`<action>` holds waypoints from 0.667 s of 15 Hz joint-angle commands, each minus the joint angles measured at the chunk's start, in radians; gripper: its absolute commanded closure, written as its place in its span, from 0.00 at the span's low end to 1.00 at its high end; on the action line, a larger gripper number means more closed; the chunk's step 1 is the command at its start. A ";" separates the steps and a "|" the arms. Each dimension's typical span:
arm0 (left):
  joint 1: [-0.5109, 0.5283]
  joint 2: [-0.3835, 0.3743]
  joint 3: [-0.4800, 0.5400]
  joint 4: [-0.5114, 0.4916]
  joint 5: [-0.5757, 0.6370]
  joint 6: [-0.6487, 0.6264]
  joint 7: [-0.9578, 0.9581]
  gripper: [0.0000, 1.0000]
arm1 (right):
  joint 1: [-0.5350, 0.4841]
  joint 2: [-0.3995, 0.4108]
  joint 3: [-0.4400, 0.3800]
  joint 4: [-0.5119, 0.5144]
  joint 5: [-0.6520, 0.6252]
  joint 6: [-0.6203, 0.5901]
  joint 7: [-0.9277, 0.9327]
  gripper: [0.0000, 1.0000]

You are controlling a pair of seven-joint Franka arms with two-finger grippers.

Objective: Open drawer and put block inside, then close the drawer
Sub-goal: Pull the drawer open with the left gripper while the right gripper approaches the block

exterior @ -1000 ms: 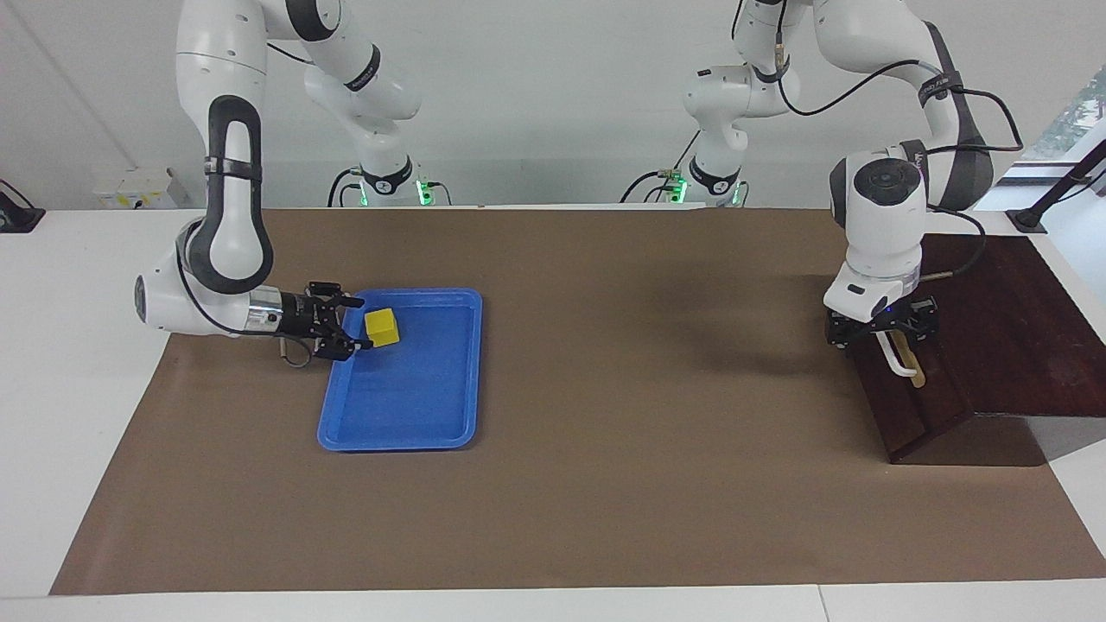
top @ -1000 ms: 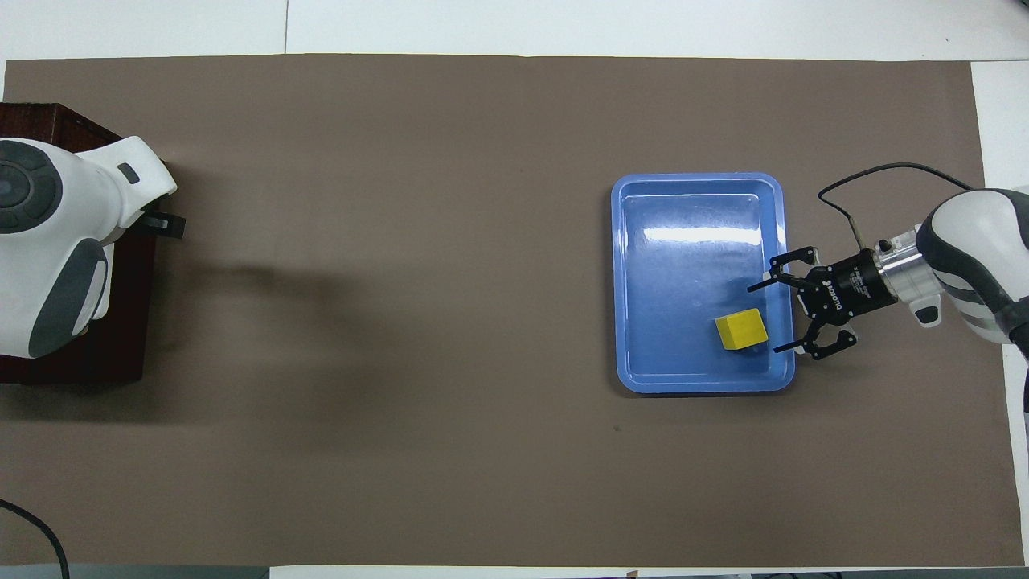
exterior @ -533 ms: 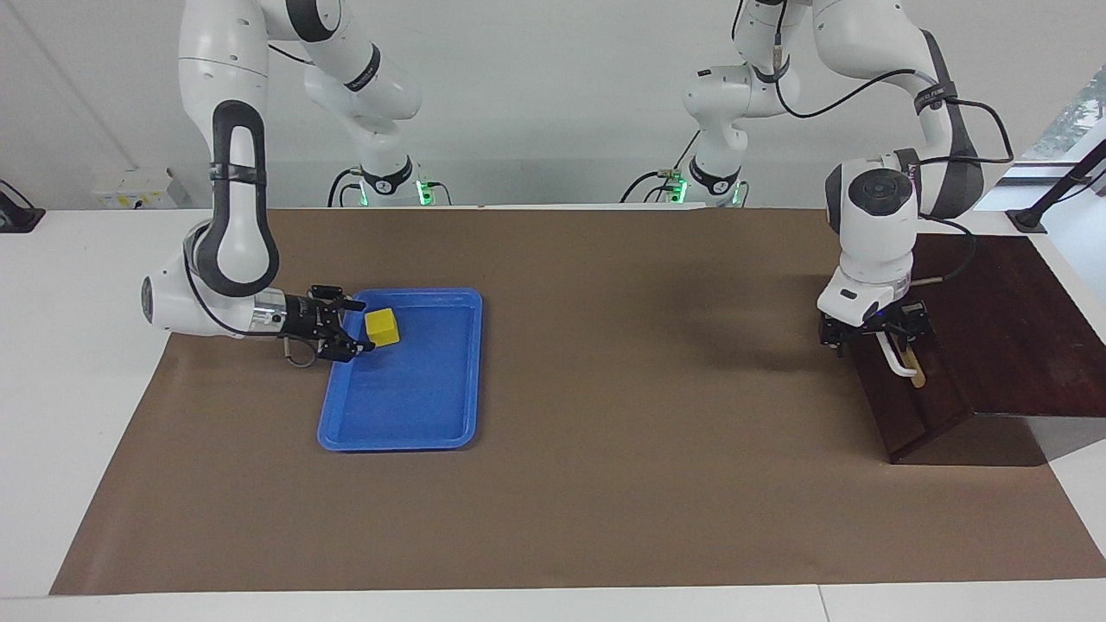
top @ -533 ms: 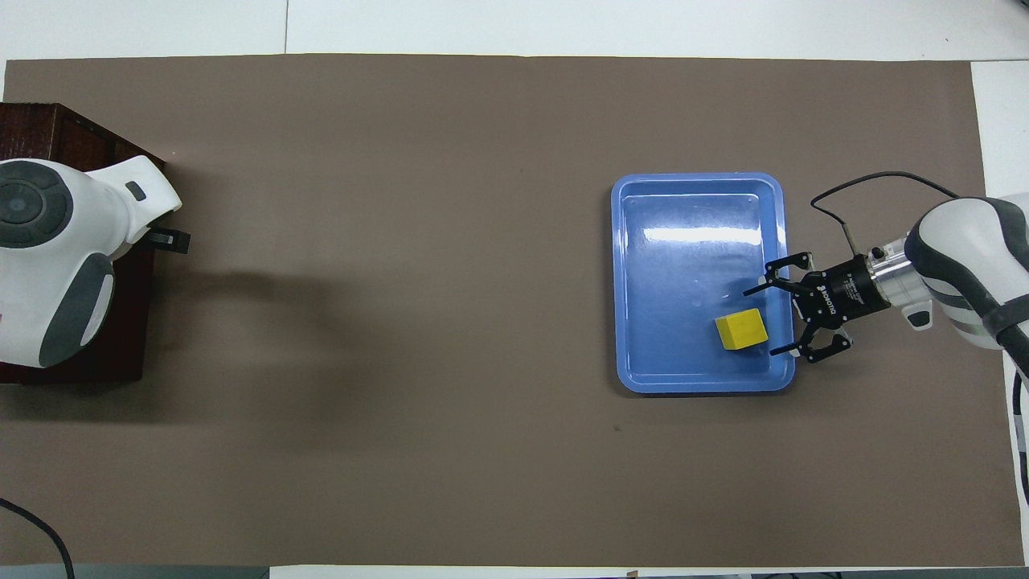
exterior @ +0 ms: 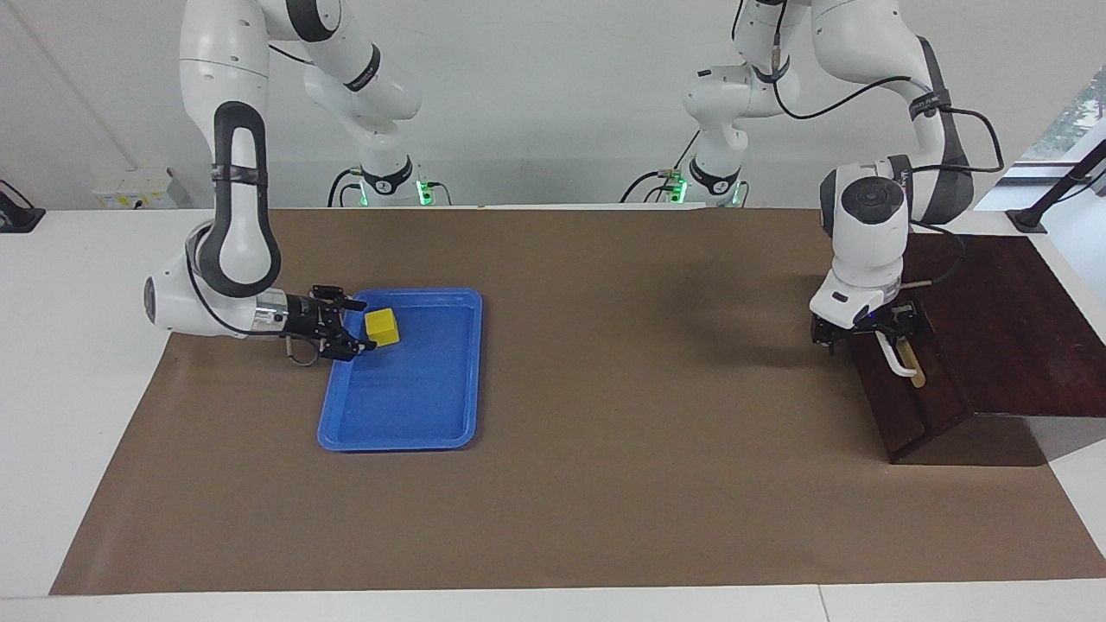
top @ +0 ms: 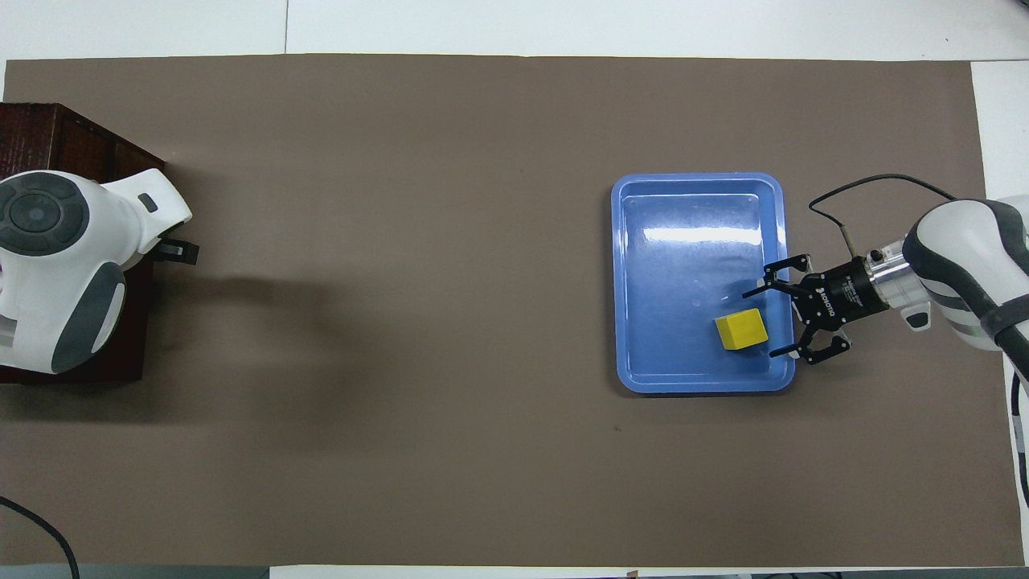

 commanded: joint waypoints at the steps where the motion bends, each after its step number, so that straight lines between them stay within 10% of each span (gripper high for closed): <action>1: -0.029 -0.016 0.000 -0.027 0.025 0.021 -0.038 0.00 | -0.003 -0.009 0.004 -0.021 0.025 0.022 -0.047 0.00; 7: -0.108 -0.016 -0.004 -0.025 0.012 -0.001 -0.118 0.00 | -0.003 -0.009 0.004 -0.023 0.025 0.022 -0.056 0.01; 10: -0.147 -0.017 -0.004 -0.021 -0.031 -0.030 -0.136 0.00 | -0.002 -0.009 0.004 -0.023 0.025 0.028 -0.051 0.36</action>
